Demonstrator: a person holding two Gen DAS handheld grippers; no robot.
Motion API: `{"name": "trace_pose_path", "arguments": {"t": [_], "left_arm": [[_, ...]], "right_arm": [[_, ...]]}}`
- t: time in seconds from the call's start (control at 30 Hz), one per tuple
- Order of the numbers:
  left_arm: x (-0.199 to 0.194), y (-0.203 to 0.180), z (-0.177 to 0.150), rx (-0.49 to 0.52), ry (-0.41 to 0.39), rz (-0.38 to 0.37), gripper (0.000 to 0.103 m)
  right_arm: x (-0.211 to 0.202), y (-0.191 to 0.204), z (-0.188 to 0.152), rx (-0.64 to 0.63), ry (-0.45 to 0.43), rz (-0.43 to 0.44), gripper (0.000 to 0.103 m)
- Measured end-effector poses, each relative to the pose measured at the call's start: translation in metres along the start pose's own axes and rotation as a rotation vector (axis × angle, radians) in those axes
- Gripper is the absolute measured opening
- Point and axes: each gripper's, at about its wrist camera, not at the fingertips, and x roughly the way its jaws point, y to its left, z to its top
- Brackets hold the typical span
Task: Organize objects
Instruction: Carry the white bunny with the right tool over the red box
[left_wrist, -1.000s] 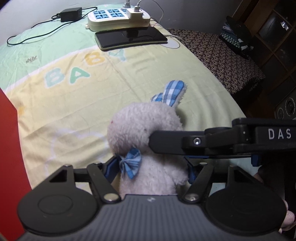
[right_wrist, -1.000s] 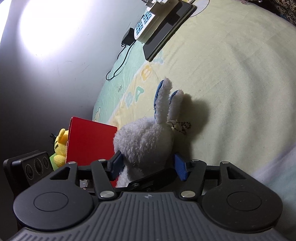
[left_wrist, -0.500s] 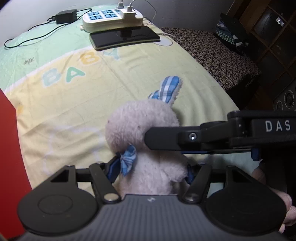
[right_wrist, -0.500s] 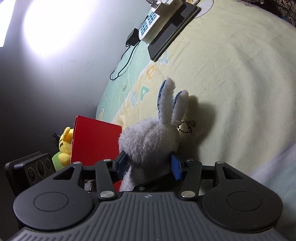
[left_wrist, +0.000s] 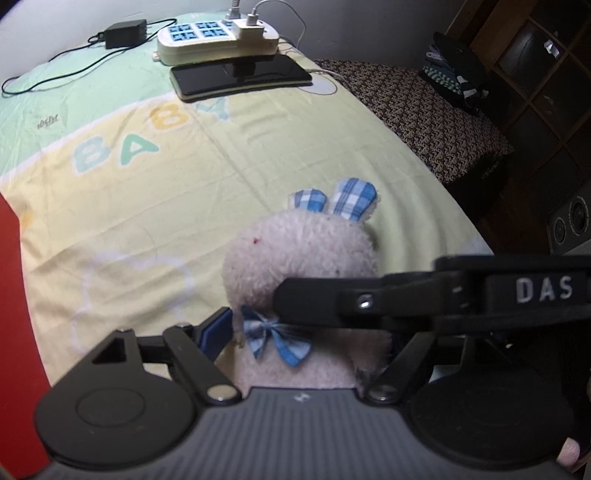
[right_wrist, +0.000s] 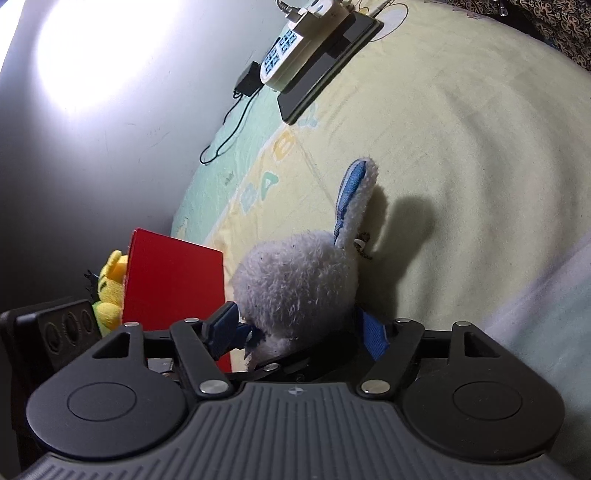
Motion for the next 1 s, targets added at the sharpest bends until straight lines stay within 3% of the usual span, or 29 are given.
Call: {"name": "trace_pose_path", "arguments": {"t": [0.2, 0.5, 1.0], "left_arm": [[-0.009, 0.005, 0.000, -0.017, -0.013, -0.034, 0.072], [-0.042, 0.005, -0.015, -0.010, -0.057, -0.023, 0.071], [-0.143, 0.023, -0.058, -0.023, -0.235, 0.045, 0.071]], "right_arm": [[-0.007, -0.001, -0.001, 0.012, -0.013, 0.002, 0.057], [-0.014, 0.031, -0.020, -0.126, -0.002, -0.001, 0.057], [-0.020, 0.116, -0.060, -0.356, -0.012, 0.097, 0.056]]}}
